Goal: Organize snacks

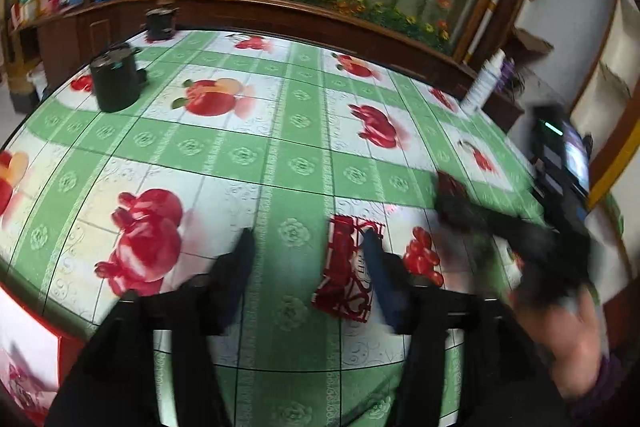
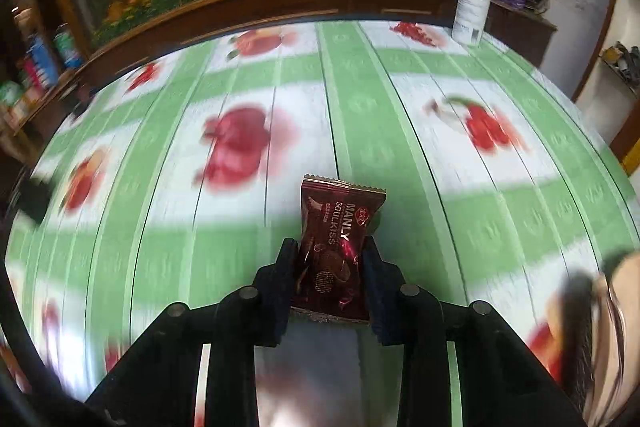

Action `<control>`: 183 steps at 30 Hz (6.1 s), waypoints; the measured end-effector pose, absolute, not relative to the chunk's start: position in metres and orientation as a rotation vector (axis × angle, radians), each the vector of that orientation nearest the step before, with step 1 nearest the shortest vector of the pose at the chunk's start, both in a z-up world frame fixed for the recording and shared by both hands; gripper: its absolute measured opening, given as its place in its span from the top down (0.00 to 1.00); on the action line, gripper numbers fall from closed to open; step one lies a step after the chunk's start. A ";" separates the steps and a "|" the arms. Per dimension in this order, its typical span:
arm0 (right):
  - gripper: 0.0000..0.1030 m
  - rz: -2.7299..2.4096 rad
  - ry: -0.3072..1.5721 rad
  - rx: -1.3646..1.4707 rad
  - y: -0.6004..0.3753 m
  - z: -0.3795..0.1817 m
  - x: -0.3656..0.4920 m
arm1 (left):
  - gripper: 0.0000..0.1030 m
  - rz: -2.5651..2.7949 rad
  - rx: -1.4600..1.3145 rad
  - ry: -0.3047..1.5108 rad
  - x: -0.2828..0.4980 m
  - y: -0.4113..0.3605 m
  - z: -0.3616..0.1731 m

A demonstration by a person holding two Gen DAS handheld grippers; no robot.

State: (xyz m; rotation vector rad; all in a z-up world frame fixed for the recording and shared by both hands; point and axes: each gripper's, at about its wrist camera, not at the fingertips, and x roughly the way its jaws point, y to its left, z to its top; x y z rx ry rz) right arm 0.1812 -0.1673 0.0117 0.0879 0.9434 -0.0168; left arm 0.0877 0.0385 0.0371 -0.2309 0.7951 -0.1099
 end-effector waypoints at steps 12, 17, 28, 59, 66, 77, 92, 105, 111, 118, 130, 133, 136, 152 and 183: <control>0.69 0.134 0.960 0.247 -0.211 0.012 0.087 | 0.38 -0.193 -0.032 0.858 0.103 0.001 0.015; 0.69 0.146 0.963 0.254 -0.211 0.011 0.089 | 0.23 -0.156 -0.077 0.898 0.110 0.009 0.013; 0.68 0.160 0.964 0.281 -0.214 0.010 0.091 | 0.22 -0.031 0.150 0.946 0.120 -0.021 0.015; 0.69 0.278 0.682 0.245 -0.192 0.024 0.054 | 0.78 0.001 0.005 0.663 -0.142 0.093 0.103; 0.69 0.260 0.569 0.256 -0.182 0.035 0.018 | 0.78 0.051 -0.024 0.623 -0.209 0.142 0.113; 0.70 0.391 0.559 0.296 -0.095 0.078 -0.010 | 0.78 0.163 -0.104 0.581 -0.272 0.213 0.122; 0.70 0.657 0.517 0.189 0.046 0.155 -0.074 | 0.78 0.145 -0.174 0.521 -0.310 0.245 0.117; 0.70 0.717 0.589 0.076 0.091 0.126 -0.103 | 0.78 0.104 -0.231 0.557 -0.285 0.268 0.095; 0.70 0.749 0.639 0.060 0.095 0.099 -0.104 | 0.78 0.108 -0.235 0.571 -0.270 0.268 0.094; 0.70 0.758 0.677 0.035 0.081 0.076 -0.094 | 0.78 0.125 -0.216 0.592 -0.253 0.253 0.099; 0.70 0.799 0.669 0.080 0.039 0.072 -0.092 | 0.78 0.141 -0.185 0.622 -0.228 0.227 0.102; 0.70 0.789 0.672 0.108 0.028 0.072 -0.086 | 0.78 0.129 -0.172 0.631 -0.222 0.218 0.104; 0.70 0.780 0.669 0.122 0.019 0.074 -0.082 | 0.78 0.123 -0.156 0.637 -0.219 0.213 0.105; 0.70 0.877 0.618 0.129 0.031 0.074 -0.074 | 0.78 0.179 -0.186 0.648 -0.202 0.245 0.096; 0.55 0.982 0.717 -0.231 0.120 0.023 -0.090 | 0.46 0.316 -0.051 0.756 -0.150 0.234 0.058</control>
